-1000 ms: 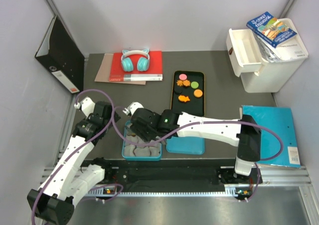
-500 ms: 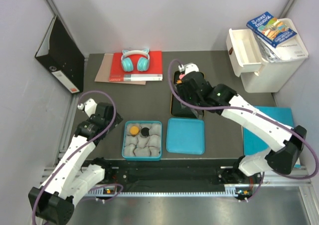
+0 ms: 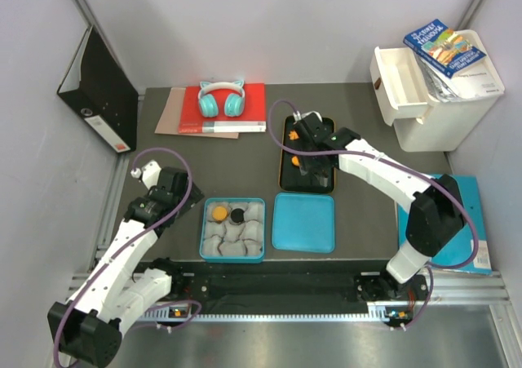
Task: Pack the cookies
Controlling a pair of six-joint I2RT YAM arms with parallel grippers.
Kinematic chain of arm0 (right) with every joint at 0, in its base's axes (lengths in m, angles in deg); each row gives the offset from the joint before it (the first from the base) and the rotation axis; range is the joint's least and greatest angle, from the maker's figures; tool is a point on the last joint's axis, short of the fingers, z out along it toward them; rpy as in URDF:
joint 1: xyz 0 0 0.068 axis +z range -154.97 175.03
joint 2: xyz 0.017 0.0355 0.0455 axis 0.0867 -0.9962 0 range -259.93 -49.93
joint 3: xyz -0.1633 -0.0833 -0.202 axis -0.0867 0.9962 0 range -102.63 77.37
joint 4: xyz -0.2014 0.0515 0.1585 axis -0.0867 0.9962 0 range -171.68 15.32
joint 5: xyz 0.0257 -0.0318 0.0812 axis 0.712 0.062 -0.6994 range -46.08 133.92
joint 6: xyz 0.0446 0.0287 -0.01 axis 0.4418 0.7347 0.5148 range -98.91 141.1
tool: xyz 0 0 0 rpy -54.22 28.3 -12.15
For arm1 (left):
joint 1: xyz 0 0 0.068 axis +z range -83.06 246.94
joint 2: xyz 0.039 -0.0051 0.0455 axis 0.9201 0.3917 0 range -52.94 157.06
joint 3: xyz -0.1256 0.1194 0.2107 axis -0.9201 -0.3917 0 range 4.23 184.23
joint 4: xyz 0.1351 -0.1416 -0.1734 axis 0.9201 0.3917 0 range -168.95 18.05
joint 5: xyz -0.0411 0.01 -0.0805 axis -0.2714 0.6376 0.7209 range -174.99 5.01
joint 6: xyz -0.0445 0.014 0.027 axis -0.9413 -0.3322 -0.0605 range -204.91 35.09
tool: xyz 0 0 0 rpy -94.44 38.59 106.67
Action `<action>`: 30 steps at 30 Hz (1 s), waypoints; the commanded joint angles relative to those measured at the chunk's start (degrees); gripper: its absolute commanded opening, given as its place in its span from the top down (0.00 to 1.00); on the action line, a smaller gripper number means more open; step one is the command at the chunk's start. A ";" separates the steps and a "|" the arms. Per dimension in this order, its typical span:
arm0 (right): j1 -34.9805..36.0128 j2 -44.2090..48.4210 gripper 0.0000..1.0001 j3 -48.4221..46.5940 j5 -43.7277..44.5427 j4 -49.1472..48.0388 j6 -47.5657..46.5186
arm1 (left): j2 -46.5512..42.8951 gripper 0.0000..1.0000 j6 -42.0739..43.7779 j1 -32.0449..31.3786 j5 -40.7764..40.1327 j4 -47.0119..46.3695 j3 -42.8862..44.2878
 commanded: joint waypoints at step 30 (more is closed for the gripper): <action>-0.02 2.92 0.46 7.13 -5.63 -5.86 0.34 | 1.23 0.02 0.70 0.20 0.83 -2.86 -0.85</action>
